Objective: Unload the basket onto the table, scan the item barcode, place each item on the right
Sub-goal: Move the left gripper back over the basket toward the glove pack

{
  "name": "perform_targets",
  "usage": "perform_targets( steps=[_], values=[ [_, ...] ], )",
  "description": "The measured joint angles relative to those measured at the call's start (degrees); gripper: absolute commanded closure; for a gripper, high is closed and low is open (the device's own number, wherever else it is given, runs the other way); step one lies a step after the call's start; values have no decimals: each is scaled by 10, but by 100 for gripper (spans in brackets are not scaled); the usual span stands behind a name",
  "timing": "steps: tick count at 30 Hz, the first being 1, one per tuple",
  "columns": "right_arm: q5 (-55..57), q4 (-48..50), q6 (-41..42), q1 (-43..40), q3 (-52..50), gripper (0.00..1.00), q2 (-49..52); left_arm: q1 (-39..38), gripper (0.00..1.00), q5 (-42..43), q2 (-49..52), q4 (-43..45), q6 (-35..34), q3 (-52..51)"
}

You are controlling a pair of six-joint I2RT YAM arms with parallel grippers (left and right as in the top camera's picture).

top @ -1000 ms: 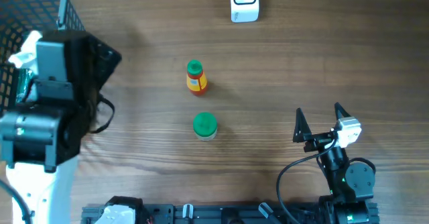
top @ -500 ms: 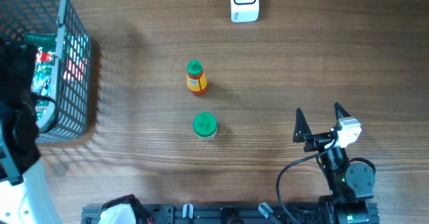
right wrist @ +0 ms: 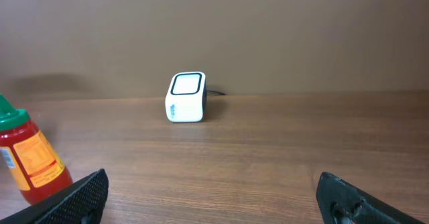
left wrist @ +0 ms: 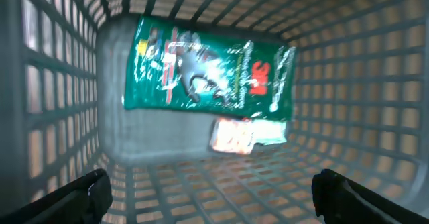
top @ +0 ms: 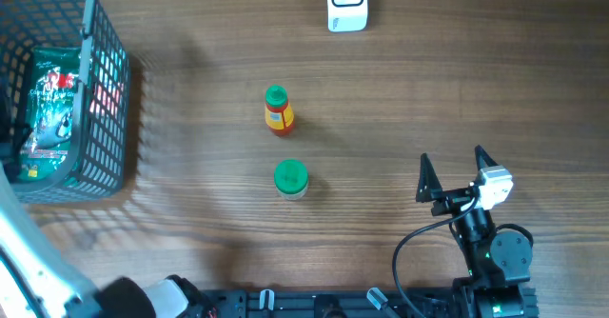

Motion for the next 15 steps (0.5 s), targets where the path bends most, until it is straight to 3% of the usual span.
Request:
perform_targets(
  steps=[6, 15],
  values=[
    [0, 0, 0, 0, 0, 0, 0, 0, 0, 11, 50, -17, -56, 0],
    [0, 0, 0, 0, 0, 0, 0, 0, 0, 12, 87, -17, -71, 0]
  ],
)
